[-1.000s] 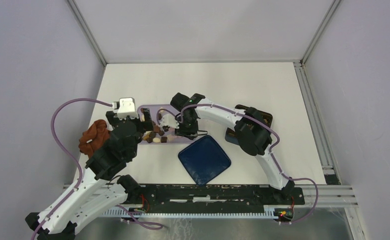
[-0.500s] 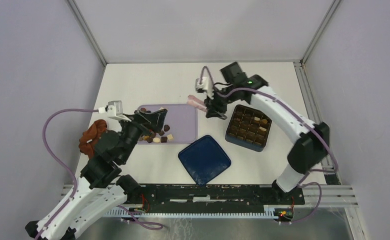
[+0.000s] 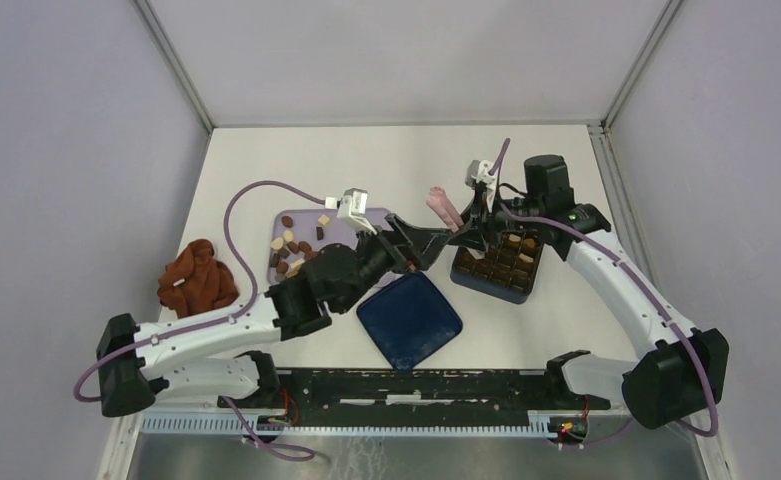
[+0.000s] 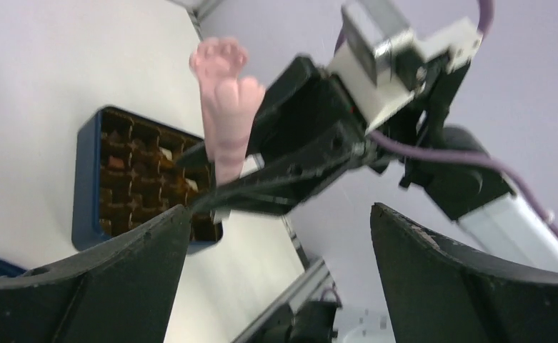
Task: Pack the chocolate
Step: Adjust the clamp.
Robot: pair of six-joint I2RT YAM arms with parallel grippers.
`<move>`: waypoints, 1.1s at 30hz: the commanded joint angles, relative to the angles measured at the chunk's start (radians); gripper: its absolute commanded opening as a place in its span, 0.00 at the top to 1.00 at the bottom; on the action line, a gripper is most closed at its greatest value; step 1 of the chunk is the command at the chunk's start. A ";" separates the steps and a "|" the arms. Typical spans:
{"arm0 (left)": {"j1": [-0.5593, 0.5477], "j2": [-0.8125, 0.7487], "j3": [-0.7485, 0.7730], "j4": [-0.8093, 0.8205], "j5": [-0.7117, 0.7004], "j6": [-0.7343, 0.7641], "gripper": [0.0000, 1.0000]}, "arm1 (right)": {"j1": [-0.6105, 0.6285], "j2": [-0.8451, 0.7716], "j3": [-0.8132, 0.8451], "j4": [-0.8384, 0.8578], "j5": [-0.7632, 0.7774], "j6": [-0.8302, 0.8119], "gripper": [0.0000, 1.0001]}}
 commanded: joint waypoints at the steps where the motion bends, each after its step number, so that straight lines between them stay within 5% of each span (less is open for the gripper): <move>1: -0.022 0.099 0.121 -0.005 -0.270 0.001 0.00 | -0.008 -0.031 -0.026 0.110 -0.070 0.048 0.58; 10: -0.047 0.270 0.316 -0.270 -0.601 -0.185 0.11 | -0.007 -0.041 -0.047 0.138 -0.050 0.070 0.58; 23: -0.043 0.390 0.396 -0.266 -0.640 -0.283 0.20 | 0.007 -0.015 -0.049 0.123 -0.029 0.040 0.58; 30: 0.025 0.415 0.383 -0.230 -0.484 -0.371 0.48 | 0.017 -0.016 -0.051 0.109 -0.036 0.013 0.58; 33: 0.051 0.419 0.371 -0.219 -0.405 -0.405 0.68 | 0.018 -0.018 -0.052 0.111 -0.020 0.008 0.58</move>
